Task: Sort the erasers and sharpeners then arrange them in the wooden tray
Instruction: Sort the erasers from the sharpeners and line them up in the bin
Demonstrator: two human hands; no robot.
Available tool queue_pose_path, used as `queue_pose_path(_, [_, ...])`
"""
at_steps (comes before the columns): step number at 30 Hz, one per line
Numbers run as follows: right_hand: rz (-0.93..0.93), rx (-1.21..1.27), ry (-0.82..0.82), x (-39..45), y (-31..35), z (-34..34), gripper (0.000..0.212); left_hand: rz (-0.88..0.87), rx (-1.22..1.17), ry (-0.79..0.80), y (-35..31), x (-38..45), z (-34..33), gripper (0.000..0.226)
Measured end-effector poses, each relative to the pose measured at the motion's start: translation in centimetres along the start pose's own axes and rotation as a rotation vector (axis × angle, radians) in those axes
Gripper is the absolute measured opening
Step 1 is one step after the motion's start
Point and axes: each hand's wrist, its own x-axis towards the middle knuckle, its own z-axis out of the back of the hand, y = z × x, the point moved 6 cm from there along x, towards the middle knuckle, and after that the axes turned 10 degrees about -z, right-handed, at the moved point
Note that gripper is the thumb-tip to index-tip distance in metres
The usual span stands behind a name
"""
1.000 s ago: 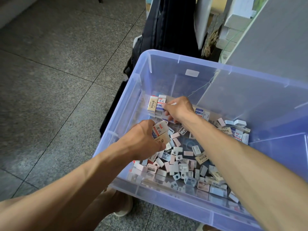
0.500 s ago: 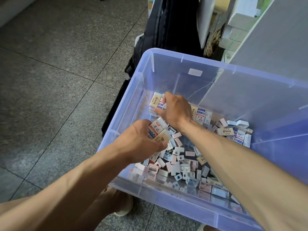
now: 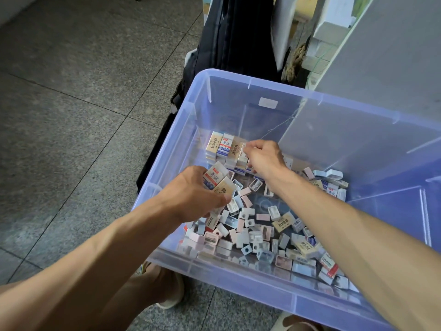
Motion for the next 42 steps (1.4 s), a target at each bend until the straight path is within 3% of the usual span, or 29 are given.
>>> queue_pose_path(5, [-0.062,0.108,0.010,0.0,0.0,-0.4,0.019,-0.004,-0.010,0.006,0.1,0.1,0.0,0.020])
queue_pose_path(11, [-0.031,0.181,-0.121,0.6,-0.3,-0.3,0.020,-0.014,0.000,0.015,0.2,0.3,-0.1,0.019])
queue_pose_path(13, [0.002,0.119,-0.175,0.6,0.0,-0.4,0.023,-0.016,0.001,0.013,0.2,0.4,-0.1,0.020])
queue_pose_path(17, [0.169,-0.100,-0.299,0.0,0.9,-0.2,0.008,-0.019,0.000,0.008,0.3,0.4,0.0,0.020])
queue_pose_path(22, [0.345,-0.255,-0.357,-0.6,0.8,0.0,0.015,-0.020,0.018,0.013,0.2,0.4,-0.1,0.021])
queue_pose_path(26, [0.394,-0.345,-0.335,-0.8,0.9,-0.2,0.017,-0.024,0.005,0.008,0.2,0.4,-0.1,0.019])
queue_pose_path(29, [0.426,-0.352,-0.221,-0.9,0.9,-0.6,0.010,-0.027,0.005,0.005,0.2,0.4,-0.1,0.019])
queue_pose_path(32, [0.497,-0.485,-0.099,-1.3,0.8,-1.2,0.028,-0.023,-0.008,0.006,0.2,0.4,-0.1,0.020])
queue_pose_path(38, [0.531,-0.557,-0.214,-0.6,1.8,-1.2,0.041,-0.017,-0.047,0.007,0.2,0.6,-0.2,0.018])
queue_pose_path(42, [0.544,-0.576,-0.172,-0.9,1.9,-1.0,0.039,-0.001,-0.092,0.014,0.4,0.7,-0.3,0.019])
